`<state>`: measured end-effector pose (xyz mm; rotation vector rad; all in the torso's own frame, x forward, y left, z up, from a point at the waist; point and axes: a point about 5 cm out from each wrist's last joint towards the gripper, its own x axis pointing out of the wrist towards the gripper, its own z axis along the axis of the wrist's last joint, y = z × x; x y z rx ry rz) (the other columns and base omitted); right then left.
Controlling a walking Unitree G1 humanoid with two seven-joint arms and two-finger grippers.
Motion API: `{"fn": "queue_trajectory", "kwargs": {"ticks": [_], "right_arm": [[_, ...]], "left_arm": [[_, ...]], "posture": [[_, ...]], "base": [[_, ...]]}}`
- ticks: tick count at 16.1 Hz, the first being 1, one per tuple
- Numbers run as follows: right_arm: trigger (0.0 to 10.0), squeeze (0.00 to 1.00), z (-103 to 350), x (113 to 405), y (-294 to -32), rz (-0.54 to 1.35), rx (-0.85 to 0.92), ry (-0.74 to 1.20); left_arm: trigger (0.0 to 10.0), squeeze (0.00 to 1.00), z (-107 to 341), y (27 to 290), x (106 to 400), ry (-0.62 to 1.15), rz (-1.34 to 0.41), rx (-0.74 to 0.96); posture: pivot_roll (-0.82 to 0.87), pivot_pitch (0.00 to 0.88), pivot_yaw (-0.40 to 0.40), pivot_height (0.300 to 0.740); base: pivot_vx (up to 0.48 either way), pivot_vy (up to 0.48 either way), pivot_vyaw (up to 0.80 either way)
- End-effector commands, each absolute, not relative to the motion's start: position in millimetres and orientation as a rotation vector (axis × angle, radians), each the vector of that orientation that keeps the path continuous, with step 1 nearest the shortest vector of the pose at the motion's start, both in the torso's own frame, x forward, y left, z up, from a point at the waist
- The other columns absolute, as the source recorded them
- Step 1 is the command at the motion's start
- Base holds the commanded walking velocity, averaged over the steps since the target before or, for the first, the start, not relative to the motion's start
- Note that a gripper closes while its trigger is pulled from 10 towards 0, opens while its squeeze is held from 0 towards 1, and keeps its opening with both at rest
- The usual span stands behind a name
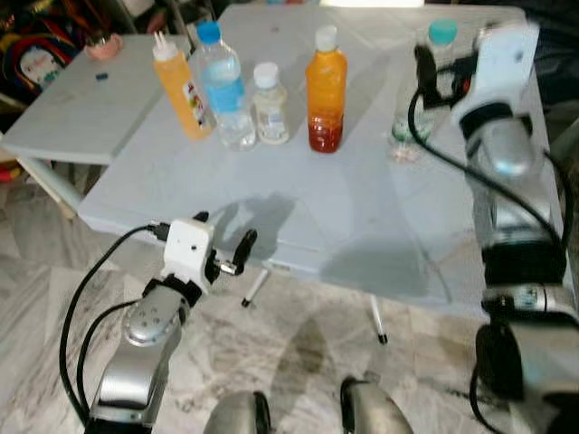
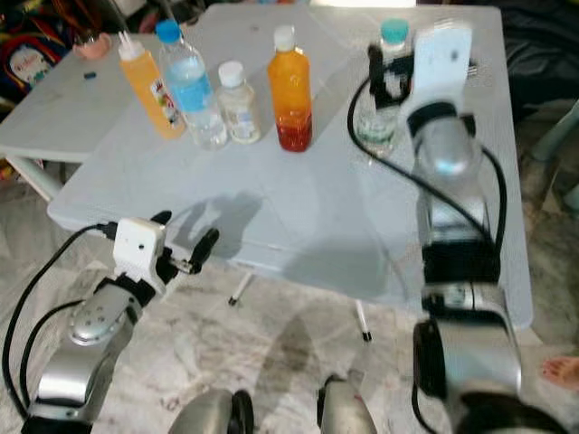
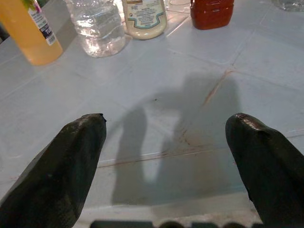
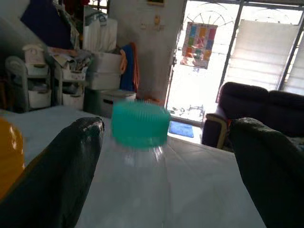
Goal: Restocking fridge
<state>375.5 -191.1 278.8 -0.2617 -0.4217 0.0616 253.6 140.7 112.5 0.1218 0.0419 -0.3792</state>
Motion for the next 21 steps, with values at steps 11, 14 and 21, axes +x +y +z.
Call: {"fn": "queue_trajectory", "kwargs": {"ticks": [11,14,21], "right_arm": [[0.0,0.00,296.6,393.9,-179.7,0.117,-0.251,-0.359],[0.0,0.00,293.7,394.4,-182.2,0.096,-0.223,-0.299],[0.9,0.00,294.9,390.6,-177.1,0.123,-0.253,-0.266]], "left_arm": [[10.0,0.00,110.1,142.8,249.4,0.066,-0.375,0.158],[10.0,0.00,108.9,140.7,250.4,0.072,-0.377,0.154],[10.0,0.00,103.3,136.7,256.2,0.104,-0.357,0.170]], "posture": [[0.10,0.165,0.137,0.740],[0.09,0.165,0.131,0.740],[0.07,0.142,0.117,0.740]], "base": [[0.000,0.000,0.00],[0.000,0.000,0.00],[0.000,0.000,0.00]]}}
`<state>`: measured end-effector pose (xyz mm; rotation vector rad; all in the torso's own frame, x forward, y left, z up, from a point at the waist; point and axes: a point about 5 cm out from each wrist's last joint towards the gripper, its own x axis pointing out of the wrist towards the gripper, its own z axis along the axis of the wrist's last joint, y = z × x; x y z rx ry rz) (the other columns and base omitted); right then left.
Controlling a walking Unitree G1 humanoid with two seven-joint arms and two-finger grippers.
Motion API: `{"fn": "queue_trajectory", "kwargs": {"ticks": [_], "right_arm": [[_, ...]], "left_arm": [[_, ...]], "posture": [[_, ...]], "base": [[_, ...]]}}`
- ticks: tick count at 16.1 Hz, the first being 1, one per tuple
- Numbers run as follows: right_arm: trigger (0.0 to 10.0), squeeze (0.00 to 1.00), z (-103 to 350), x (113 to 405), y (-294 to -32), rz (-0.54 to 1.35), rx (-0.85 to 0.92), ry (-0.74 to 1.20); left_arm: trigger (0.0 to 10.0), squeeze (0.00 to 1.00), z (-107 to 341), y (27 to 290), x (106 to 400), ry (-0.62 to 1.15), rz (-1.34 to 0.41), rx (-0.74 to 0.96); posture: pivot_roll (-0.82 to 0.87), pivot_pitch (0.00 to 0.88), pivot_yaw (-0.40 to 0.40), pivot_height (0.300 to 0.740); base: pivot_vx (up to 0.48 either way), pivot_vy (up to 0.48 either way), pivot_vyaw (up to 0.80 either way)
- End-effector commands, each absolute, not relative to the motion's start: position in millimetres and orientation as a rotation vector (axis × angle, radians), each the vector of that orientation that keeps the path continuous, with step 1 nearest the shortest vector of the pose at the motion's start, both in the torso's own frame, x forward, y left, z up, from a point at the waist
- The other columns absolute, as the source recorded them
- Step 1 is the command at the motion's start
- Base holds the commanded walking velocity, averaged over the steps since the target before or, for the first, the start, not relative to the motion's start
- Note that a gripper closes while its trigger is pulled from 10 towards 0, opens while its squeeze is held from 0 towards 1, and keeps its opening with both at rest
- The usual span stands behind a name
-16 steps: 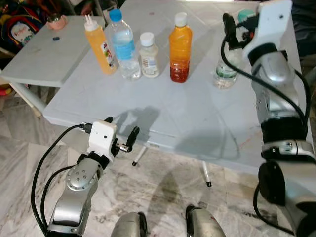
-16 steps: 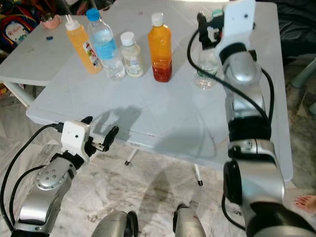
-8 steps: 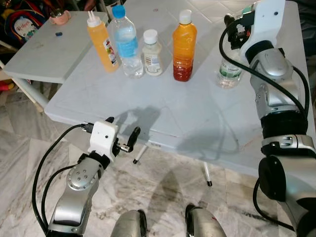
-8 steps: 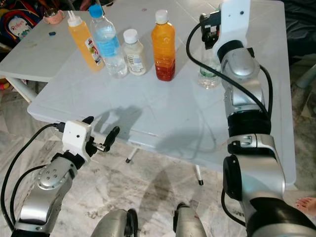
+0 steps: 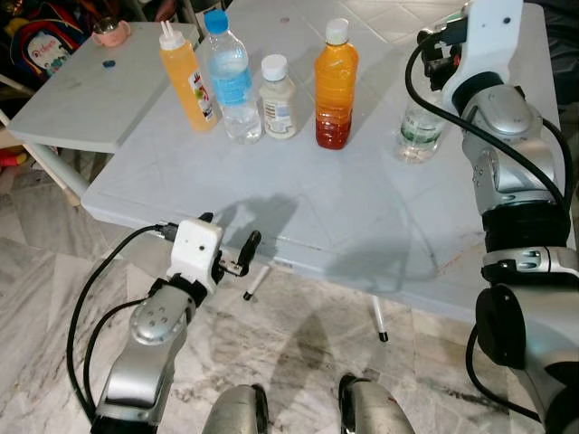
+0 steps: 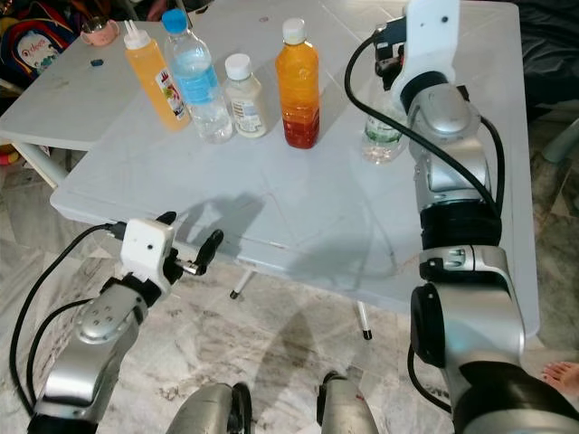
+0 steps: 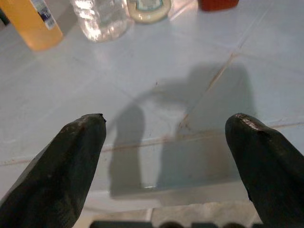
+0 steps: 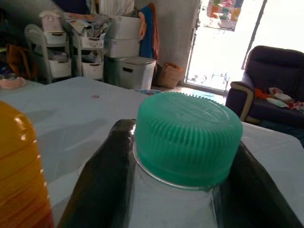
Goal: Restocking fridge
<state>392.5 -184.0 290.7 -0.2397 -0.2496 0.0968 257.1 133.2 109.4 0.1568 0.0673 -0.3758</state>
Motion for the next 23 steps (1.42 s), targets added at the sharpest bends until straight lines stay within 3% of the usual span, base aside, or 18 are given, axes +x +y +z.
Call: {"fn": "queue_trajectory", "kwargs": {"ticks": [1,2,7,12,18,20,23], "right_arm": [[4.6,0.00,294.6,389.7,-174.9,0.135,-0.261,-0.267],[10.0,0.00,293.2,388.0,-171.4,0.153,-0.275,-0.268],[10.0,0.00,266.4,352.5,-145.4,0.266,-0.337,-0.353],[10.0,0.00,193.3,307.5,-161.9,0.301,-0.340,-0.231],[10.0,0.00,165.4,293.5,-188.0,0.030,-0.237,-0.193],[10.0,0.00,158.7,291.7,-185.8,-0.049,-0.172,-0.180],[10.0,0.00,154.6,287.2,-168.4,-0.013,-0.138,-0.203]], "left_arm": [[10.0,0.00,102.8,136.6,257.7,0.110,-0.353,0.180],[10.0,0.00,103.1,136.2,260.7,0.110,-0.349,0.185],[10.0,0.00,104.1,131.2,267.6,0.094,-0.347,0.161],[10.0,0.00,102.1,129.0,274.1,0.090,-0.319,0.143],[10.0,0.00,101.2,129.8,289.0,0.068,-0.255,0.130],[10.0,0.00,103.1,126.9,295.2,0.055,-0.242,0.125],[10.0,0.00,108.5,124.5,301.9,0.023,-0.233,0.146]], "posture": [[0.06,0.143,0.116,0.740],[0.05,0.144,0.114,0.740],[0.02,0.136,0.120,0.740],[0.00,0.102,0.104,0.740],[-0.01,0.020,0.076,0.740],[-0.01,0.000,0.080,0.740],[-0.02,0.000,0.083,0.740]], "base": [[0.000,0.000,0.00],[0.000,0.000,0.00],[0.000,0.000,0.00],[-0.339,0.000,0.00],[-0.391,0.000,0.00],[-0.405,0.000,0.00],[-0.393,0.000,0.00]]}}
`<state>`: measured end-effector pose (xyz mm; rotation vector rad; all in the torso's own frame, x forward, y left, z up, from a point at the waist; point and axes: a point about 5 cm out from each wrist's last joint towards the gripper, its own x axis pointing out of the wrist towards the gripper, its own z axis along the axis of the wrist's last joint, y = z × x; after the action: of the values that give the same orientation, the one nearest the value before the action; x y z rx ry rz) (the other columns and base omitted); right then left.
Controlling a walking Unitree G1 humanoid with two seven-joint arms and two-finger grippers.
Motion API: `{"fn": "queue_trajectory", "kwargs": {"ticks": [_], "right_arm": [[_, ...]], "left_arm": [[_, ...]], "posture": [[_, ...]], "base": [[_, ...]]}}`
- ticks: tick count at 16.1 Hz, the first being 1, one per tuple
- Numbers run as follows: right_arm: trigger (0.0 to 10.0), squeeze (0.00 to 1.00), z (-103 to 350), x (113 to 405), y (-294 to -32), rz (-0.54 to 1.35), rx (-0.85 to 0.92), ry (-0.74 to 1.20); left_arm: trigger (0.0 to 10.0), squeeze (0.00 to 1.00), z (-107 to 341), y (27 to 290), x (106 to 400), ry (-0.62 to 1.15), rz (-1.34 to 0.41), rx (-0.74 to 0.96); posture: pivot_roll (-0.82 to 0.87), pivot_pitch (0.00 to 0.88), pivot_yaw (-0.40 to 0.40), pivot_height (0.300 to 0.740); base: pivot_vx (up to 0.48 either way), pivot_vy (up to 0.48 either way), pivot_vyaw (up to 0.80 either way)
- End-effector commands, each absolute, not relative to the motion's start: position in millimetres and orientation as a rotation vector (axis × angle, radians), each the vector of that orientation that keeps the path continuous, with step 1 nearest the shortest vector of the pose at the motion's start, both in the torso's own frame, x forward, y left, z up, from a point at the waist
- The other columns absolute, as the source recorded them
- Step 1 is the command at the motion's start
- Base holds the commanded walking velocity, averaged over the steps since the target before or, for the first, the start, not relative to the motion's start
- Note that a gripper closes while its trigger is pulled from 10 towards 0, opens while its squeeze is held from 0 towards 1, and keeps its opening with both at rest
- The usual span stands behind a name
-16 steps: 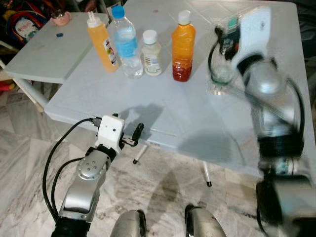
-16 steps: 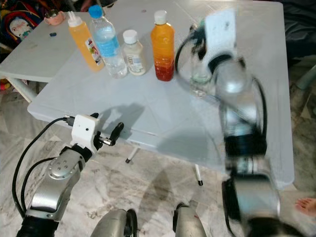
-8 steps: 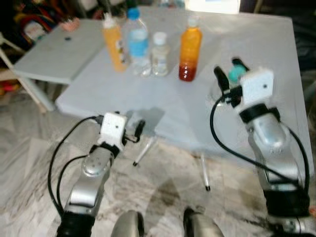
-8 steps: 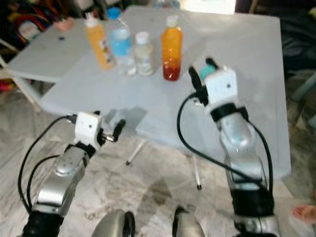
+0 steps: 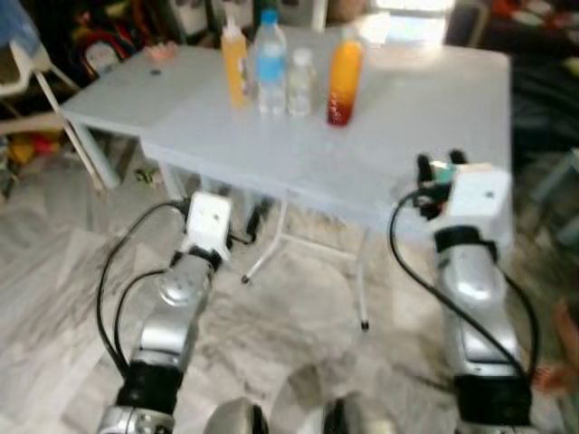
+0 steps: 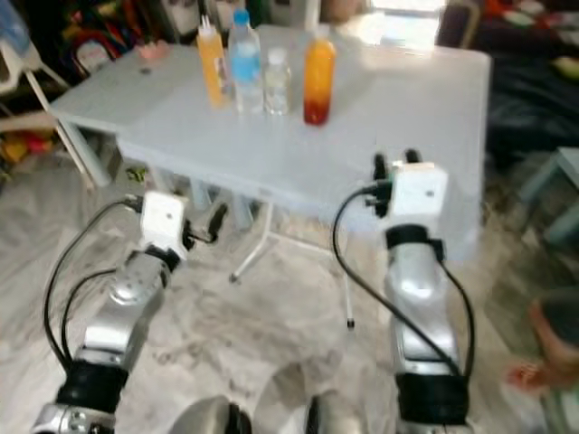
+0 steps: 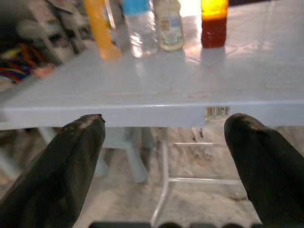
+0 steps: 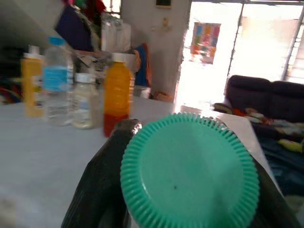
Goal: Restocking fridge
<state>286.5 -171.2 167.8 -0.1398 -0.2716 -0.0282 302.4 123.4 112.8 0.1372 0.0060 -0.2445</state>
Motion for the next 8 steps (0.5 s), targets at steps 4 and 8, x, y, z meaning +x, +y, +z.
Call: {"fn": "queue_trajectory", "kwargs": {"ticks": [4,8], "right_arm": [[10.0,0.00,130.4,276.1,-173.2,-0.047,-0.093,-0.104],[10.0,0.00,124.5,266.0,-172.8,-0.021,-0.069,-0.112]], "left_arm": [[10.0,0.00,98.6,131.5,295.6,0.037,-0.188,0.148],[10.0,0.00,83.2,139.6,289.2,0.125,-0.069,0.119]], "posture": [[-0.02,0.004,0.073,0.740],[-0.01,0.019,0.057,0.740]], "base": [[-0.350,0.000,0.00],[-0.070,0.000,0.20]]}}
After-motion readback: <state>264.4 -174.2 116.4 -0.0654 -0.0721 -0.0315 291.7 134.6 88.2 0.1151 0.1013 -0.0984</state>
